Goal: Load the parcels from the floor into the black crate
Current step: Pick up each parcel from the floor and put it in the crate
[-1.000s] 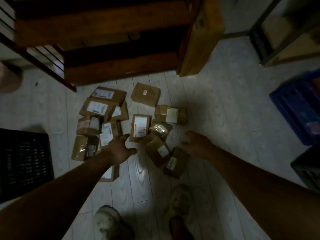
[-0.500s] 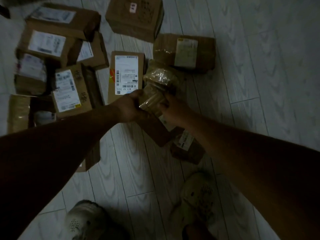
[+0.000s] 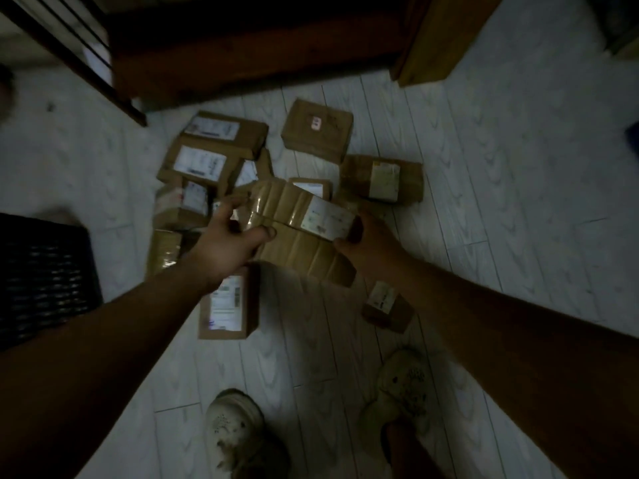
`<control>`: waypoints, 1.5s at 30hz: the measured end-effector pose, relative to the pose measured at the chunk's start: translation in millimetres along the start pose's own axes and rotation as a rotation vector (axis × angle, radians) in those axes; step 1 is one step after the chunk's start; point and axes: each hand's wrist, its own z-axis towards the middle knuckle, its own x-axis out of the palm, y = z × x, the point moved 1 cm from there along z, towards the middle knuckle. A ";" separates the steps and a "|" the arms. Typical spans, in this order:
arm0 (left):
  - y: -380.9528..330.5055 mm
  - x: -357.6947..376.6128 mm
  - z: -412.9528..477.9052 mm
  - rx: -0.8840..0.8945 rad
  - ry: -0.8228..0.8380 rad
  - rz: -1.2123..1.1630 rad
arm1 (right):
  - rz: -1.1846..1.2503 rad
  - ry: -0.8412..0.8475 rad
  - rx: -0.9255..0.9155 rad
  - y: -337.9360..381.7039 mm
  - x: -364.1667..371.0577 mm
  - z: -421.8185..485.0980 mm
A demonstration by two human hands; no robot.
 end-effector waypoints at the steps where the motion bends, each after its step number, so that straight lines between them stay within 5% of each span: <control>1: -16.0 -16.1 -19.0 0.006 -0.026 -0.029 | 0.059 -0.013 -0.014 26.3 -2.8 -17.7; 6: -100.3 -105.6 -119.1 0.063 -0.075 -0.126 | 0.141 -0.049 -0.154 159.8 -8.8 -125.1; 12: -172.5 -190.0 -233.9 0.160 -0.128 -0.074 | -0.154 -0.092 -0.347 275.5 -11.2 -246.0; 26: -254.1 -301.7 -460.1 0.367 -0.388 0.102 | -0.578 -0.098 -0.683 425.2 -0.3 -419.1; 34: -221.3 -424.7 -532.5 0.408 -0.468 0.139 | -0.572 -0.041 -0.840 499.4 95.9 -463.0; 45: -110.9 -620.1 -547.3 0.326 -0.507 0.234 | -0.538 0.058 -0.811 566.2 312.3 -466.8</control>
